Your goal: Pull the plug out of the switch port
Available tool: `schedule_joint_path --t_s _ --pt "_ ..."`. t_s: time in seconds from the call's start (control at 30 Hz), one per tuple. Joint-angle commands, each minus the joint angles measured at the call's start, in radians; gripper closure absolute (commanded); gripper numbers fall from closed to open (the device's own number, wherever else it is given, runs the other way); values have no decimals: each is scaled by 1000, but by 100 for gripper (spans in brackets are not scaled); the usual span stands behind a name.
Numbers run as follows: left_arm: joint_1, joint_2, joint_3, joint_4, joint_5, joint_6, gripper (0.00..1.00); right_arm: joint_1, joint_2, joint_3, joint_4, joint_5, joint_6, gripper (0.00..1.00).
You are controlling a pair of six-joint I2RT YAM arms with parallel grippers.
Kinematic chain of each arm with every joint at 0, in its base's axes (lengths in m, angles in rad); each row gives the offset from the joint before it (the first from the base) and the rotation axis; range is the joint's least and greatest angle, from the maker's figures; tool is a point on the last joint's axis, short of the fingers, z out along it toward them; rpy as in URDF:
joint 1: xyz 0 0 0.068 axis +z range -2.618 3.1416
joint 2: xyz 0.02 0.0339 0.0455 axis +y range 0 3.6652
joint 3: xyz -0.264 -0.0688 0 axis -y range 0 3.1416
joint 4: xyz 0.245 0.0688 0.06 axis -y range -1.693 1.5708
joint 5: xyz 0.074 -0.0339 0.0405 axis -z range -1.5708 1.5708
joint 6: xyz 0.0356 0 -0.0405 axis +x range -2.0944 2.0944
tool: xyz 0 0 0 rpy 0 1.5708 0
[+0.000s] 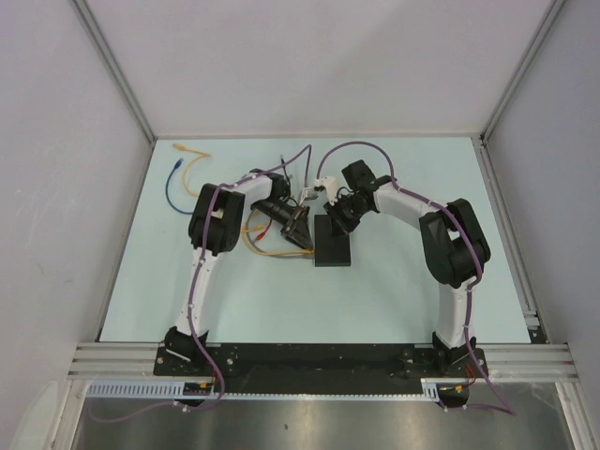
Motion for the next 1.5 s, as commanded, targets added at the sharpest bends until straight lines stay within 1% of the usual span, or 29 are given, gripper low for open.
schedule_joint_path --t_s 0.0,0.2,0.57,0.93,1.17,1.23,1.33,1.47 --pt "-13 14 32 -14 16 63 63 -5 34 -22 -16 39 3 100" --pt "-17 20 38 -22 16 67 67 -5 35 -24 -13 40 3 100" --pt "-30 37 45 -25 9 50 68 -3 34 -30 -10 43 0 100" --pt "-33 51 39 -20 6 31 75 0 30 -39 0 43 -2 100" --pt "-33 45 47 -22 -10 30 89 3 28 -44 3 48 -6 100" --pt "-33 45 65 -28 -20 30 92 3 25 -47 6 48 -6 100" --pt "-25 45 99 -27 -40 30 99 3 24 -50 4 52 -9 100" --pt "-24 43 101 -36 -47 40 100 5 21 -56 6 54 -13 100"
